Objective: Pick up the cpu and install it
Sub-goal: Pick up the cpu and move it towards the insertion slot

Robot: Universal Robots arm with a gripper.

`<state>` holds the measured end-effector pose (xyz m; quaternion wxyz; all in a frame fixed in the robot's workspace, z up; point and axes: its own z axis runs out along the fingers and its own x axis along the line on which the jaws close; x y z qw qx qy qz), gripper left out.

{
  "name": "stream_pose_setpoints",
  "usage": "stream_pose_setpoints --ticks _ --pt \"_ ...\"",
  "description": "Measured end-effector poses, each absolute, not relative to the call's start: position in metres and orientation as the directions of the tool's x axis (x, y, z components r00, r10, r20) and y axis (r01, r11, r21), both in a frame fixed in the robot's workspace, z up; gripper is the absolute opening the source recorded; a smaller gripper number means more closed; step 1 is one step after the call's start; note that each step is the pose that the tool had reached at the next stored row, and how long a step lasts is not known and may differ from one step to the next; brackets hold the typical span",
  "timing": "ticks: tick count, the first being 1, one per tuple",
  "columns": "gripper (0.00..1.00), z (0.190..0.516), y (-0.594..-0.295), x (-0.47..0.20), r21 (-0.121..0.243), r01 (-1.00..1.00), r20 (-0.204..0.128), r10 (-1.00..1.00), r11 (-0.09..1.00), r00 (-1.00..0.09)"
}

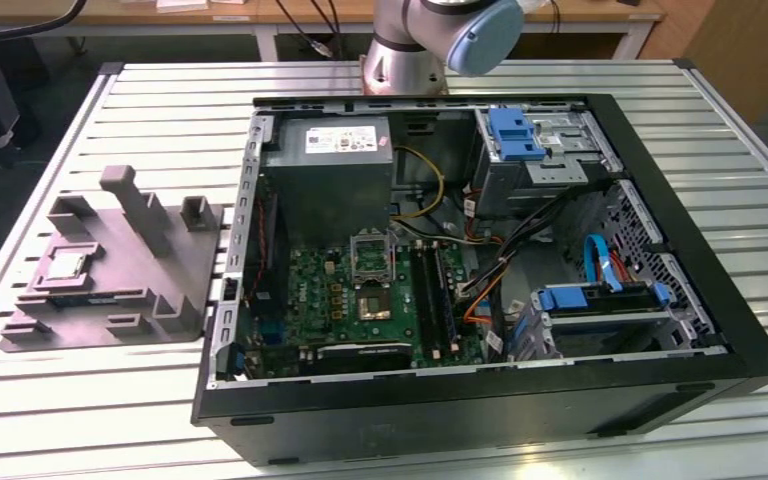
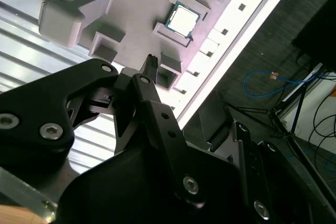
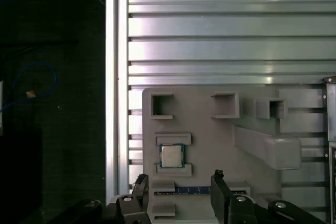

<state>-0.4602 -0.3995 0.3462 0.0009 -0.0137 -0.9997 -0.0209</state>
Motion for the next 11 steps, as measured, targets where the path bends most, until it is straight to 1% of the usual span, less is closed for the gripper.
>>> stream_pose_setpoints --ticks 11 --pt "0.59 0.3428 -0.3995 -0.4602 0.042 0.028 0.002 0.027 0.999 -1.0"
